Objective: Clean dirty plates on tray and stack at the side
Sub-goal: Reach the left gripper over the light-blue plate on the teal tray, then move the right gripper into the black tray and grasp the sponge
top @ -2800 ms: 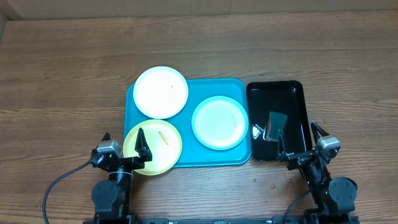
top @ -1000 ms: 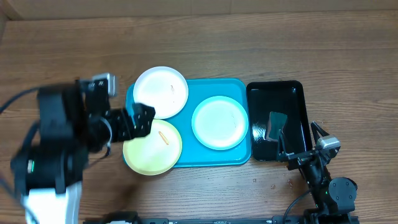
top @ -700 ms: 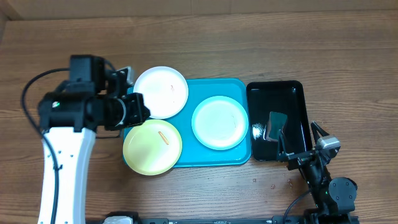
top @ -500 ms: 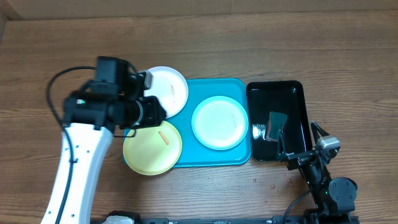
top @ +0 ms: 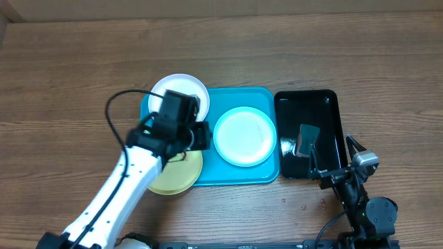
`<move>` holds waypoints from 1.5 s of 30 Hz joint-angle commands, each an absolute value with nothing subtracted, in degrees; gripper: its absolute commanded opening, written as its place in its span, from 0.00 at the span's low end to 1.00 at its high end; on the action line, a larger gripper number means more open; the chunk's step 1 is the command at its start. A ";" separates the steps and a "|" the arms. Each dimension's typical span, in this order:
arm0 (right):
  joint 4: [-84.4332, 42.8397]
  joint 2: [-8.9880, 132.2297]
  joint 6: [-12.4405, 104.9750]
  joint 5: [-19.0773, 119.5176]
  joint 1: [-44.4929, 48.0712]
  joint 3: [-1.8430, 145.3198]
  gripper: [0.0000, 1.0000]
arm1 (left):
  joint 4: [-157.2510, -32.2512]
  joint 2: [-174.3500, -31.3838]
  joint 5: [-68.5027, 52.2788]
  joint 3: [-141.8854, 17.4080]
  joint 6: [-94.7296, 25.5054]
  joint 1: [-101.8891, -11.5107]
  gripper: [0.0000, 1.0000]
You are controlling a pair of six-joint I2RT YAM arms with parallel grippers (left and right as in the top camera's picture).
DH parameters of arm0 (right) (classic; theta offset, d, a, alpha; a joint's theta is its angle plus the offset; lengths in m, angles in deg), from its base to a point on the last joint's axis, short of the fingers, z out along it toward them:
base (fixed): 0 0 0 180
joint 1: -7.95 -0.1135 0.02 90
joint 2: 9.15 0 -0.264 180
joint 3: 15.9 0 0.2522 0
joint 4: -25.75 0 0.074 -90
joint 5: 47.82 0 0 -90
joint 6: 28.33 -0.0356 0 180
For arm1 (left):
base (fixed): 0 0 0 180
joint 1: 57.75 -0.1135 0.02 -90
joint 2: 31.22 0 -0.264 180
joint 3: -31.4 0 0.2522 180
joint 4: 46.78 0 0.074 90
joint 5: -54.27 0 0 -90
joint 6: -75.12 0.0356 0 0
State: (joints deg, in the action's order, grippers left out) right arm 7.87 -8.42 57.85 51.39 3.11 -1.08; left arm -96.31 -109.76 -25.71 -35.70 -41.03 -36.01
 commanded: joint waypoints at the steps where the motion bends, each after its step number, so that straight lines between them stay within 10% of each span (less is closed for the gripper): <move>1: 8.11 -8.99 58.14 51.72 3.53 -1.69 1.00 | -92.69 -112.52 -30.47 -33.08 -45.79 -33.76 0.47; 18: 8.11 -8.99 58.16 51.72 3.53 -1.69 1.00 | -86.43 -122.44 -32.02 -33.08 -46.23 -30.96 0.26; 45: 8.11 -8.99 58.14 51.72 3.53 -1.69 1.00 | -83.05 -127.18 -31.28 -33.13 -47.26 -30.70 0.19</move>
State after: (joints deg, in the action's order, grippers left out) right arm 7.85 -8.42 57.87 51.39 3.11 -1.08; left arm -83.05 -126.75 -31.28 -33.32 -46.54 -31.09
